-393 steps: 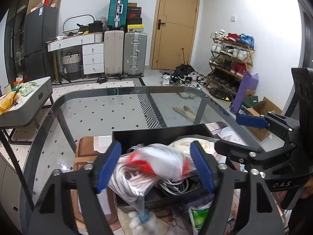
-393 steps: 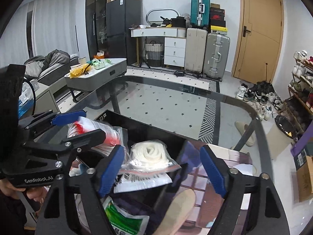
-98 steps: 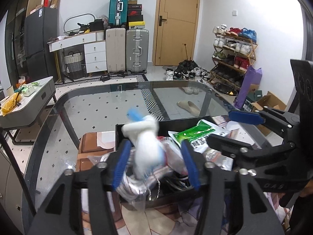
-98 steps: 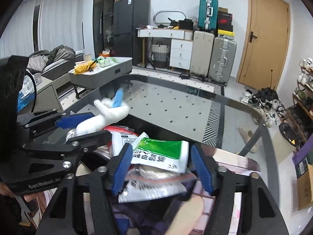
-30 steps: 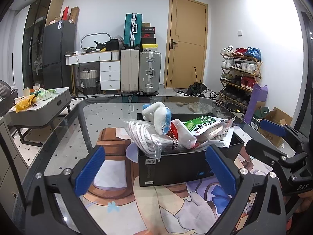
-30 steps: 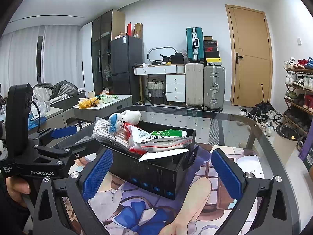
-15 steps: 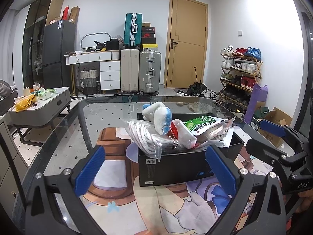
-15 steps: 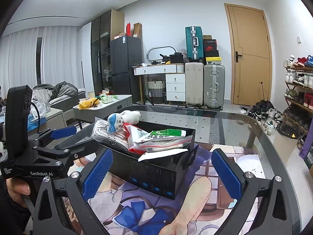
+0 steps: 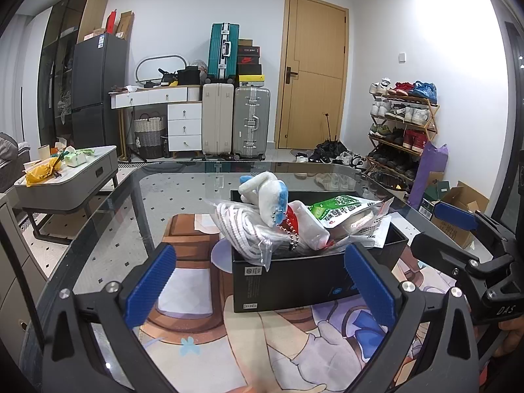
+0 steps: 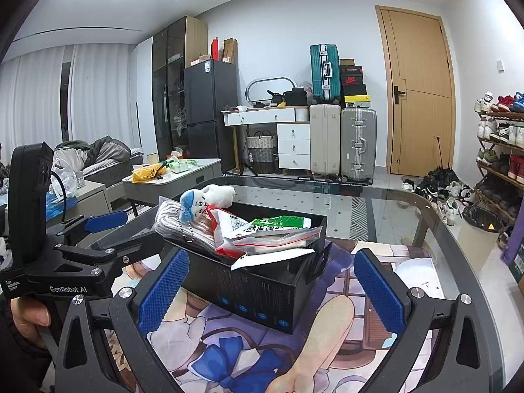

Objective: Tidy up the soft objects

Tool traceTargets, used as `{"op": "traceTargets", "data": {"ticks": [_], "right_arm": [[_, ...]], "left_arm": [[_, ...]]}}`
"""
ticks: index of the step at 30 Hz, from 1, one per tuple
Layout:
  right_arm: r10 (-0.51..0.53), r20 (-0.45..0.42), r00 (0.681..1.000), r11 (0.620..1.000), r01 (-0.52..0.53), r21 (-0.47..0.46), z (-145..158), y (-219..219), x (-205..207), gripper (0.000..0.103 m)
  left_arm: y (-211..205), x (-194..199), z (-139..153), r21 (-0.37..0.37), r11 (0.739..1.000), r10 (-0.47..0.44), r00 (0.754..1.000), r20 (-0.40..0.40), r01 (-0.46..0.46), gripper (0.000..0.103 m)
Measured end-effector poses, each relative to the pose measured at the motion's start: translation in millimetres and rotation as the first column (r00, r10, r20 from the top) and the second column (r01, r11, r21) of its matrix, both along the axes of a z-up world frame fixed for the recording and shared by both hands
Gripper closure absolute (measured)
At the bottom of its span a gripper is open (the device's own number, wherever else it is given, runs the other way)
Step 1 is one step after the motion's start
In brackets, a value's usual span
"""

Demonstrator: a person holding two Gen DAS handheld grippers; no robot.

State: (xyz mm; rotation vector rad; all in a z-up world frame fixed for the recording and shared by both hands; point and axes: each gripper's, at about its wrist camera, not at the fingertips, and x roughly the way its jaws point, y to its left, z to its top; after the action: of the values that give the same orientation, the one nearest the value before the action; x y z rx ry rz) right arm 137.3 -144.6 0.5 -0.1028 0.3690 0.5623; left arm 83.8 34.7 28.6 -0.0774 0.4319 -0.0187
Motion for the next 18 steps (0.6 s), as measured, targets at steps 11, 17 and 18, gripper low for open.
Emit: {"op": "traceTargets", "data": {"ticks": [11,17,18], "right_arm": [[0.000,0.000,1.000,1.000,0.000,0.001,0.1,-0.1,0.1,0.001],[-0.001,0.000,1.000,1.000,0.001,-0.001,0.1,-0.1,0.2,0.001],[0.000,0.000,1.000,1.000,0.000,0.000,0.1,-0.1,0.1,0.001]], "left_arm": [[-2.2,-3.2,3.5,0.010,1.000,0.005,1.000,0.008,-0.005,0.000],[-3.7,-4.3,3.1,0.011,1.000,0.005,1.000,0.015,-0.005,0.000],[-3.8,-5.0,2.5,0.012,1.000,0.005,1.000,0.016,-0.006,0.000]]}}
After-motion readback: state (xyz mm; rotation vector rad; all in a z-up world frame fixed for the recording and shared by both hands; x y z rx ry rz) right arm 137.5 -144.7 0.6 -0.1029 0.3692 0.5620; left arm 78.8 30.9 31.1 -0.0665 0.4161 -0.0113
